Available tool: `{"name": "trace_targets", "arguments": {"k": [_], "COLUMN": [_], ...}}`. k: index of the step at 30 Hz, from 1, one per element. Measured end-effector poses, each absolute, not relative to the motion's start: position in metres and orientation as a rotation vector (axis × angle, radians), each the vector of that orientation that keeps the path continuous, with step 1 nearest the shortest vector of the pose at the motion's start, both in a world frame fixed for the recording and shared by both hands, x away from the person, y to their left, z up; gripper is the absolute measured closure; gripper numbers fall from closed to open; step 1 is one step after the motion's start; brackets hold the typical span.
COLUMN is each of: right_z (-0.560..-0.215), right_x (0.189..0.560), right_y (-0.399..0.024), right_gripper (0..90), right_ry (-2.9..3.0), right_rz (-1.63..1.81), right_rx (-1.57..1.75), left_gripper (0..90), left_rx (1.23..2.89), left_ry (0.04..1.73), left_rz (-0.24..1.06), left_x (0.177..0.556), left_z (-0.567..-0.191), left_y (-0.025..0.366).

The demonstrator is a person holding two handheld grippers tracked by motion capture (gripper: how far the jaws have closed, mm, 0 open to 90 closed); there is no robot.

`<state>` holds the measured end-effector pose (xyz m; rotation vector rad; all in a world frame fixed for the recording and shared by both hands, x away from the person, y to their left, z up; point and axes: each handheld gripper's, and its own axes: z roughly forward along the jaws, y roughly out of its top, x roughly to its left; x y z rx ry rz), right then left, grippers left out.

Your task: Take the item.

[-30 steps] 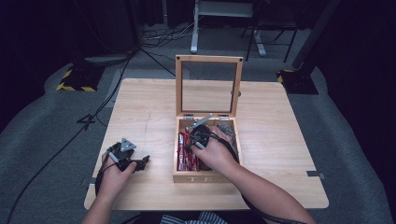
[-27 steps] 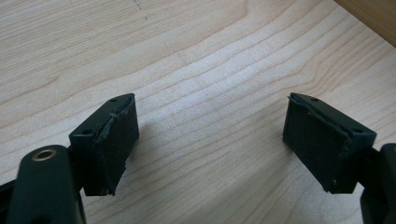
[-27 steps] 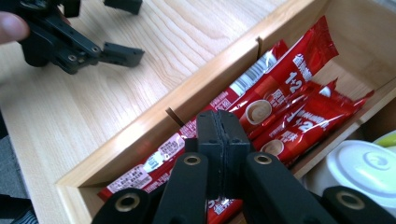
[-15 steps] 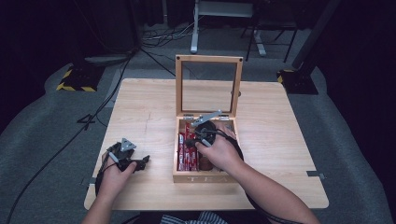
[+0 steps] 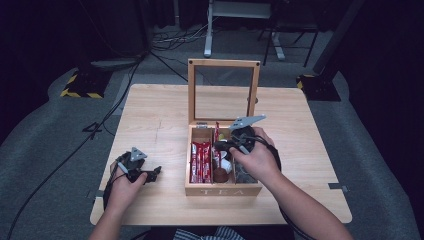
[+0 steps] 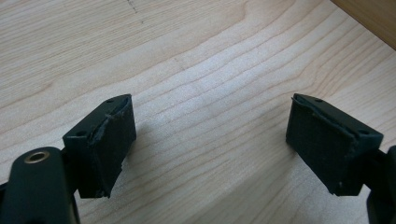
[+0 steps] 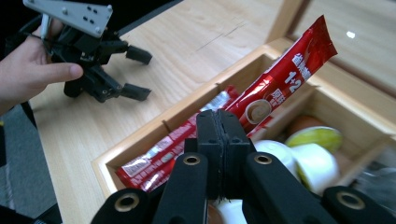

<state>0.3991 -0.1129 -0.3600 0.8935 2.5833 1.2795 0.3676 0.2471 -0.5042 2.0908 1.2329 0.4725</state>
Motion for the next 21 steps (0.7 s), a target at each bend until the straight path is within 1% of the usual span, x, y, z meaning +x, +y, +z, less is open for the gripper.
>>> {"name": "trace_targets", "arguments": {"k": [11,21], "right_z": [-0.348,-0.343], "right_x": [0.394,0.390], "right_y": [-0.167,-0.203], "right_gripper": [89.6,89.6], "right_ry": [2.472,2.426], "right_rz": [1.276,1.314], "right_rx": [0.916,0.943], "left_gripper": [16.0,16.0], "left_rx": [2.088,2.088], "left_ry": [1.237,1.236], "left_rz": [0.471,0.471], "left_x": [0.368,0.368], "left_z": [-0.504,-0.504], "left_y": [0.247,0.246]}}
